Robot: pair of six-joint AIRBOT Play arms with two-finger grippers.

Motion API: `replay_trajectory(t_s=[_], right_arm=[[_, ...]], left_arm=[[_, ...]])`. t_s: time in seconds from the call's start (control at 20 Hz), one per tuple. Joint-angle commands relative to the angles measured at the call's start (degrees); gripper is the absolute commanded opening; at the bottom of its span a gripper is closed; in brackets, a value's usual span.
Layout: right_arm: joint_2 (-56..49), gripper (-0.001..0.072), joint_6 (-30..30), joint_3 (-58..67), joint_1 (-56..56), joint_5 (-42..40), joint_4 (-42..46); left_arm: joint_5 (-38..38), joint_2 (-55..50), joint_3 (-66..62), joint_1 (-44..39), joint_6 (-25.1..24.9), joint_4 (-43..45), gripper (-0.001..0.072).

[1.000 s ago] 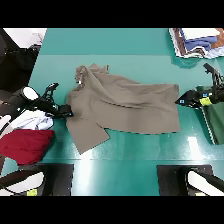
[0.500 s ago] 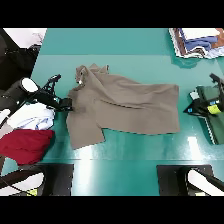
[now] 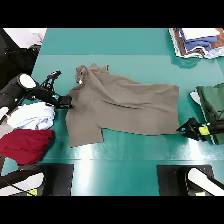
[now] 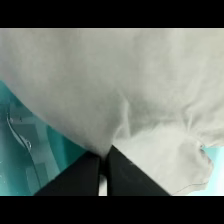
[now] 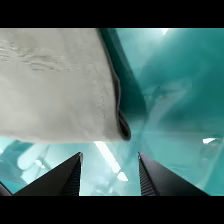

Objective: Fold the shirts.

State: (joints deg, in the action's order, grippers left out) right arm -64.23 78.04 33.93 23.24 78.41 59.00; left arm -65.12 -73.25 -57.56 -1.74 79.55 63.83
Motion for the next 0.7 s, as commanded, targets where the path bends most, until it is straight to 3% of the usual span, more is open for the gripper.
replay_trajectory(t_s=[0.0, 0.15, 0.2, 0.3, 0.35, 0.65], right_arm=[[0.0, 0.0421, 0.1, -4.3, -3.0, -6.8, -3.9], [0.0, 0.0405, 0.1, -4.3, -6.5, -11.4, -7.0], [0.0, 0.0358, 0.1, -4.3, -7.5, -12.7, -7.0], [0.0, 0.0047, 0.1, -4.2, -9.0, -13.5, -7.0], [0.0, 0.0017, 0.0, -3.5, -9.7, -13.1, -6.8], [4.9, 0.0016, 0.2, 16.9, -15.2, -8.1, -6.8]], left_arm=[[0.0, 0.0, -0.1, 0.0, -0.1, 0.0, 0.0032], [-0.1, 0.0, -0.1, 0.0, -0.1, 0.0, 0.0032], [-0.1, 0.0, -0.1, 0.0, -0.1, 0.0, 0.0032], [0.0, 0.1, -0.1, 0.0, 0.0, 0.0, 0.0031], [0.1, 0.7, -0.1, 0.0, 0.0, 0.0, 0.0031], [2.7, 15.6, -12.2, 0.2, 0.0, 2.9, 0.0032]])
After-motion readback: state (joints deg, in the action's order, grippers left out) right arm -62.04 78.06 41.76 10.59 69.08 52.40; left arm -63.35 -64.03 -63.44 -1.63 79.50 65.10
